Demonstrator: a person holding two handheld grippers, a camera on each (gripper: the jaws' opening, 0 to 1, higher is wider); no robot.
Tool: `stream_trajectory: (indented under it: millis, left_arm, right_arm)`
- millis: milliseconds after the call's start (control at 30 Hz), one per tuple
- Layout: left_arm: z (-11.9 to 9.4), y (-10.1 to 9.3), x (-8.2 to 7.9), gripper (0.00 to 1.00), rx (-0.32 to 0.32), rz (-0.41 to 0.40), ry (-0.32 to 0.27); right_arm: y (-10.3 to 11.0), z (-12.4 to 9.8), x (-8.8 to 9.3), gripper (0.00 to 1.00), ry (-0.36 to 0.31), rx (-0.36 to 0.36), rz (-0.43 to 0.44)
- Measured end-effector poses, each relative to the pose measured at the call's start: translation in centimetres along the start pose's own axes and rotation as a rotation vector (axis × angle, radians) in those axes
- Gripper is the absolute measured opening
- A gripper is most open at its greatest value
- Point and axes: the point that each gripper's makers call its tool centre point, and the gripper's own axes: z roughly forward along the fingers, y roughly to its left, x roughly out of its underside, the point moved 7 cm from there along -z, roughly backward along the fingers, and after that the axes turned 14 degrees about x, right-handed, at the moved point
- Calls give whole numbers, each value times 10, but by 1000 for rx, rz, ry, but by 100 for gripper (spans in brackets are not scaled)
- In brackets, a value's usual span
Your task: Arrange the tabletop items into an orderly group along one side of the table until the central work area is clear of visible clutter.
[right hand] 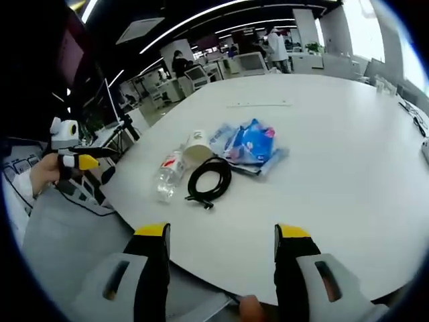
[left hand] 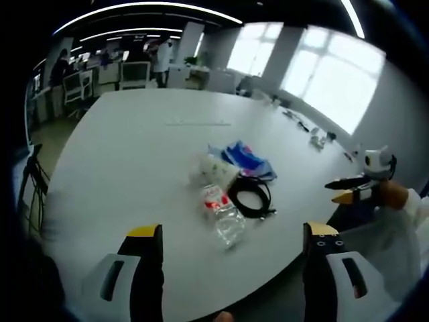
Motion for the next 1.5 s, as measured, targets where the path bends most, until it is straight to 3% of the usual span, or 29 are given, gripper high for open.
stream_trajectory:
  millis: [500, 733, 1500]
  left_arm:
    - [18, -3, -7, 82, 20, 2, 36]
    - [28, 4, -9, 81, 20, -10, 69]
    - [54, 14, -6, 76, 20, -73, 176]
  right_arm:
    - [-2, 3, -1, 60, 11, -5, -4]
    - [-4, 6, -4, 59, 10, -4, -5]
    - [-3, 12, 9, 58, 38, -12, 25]
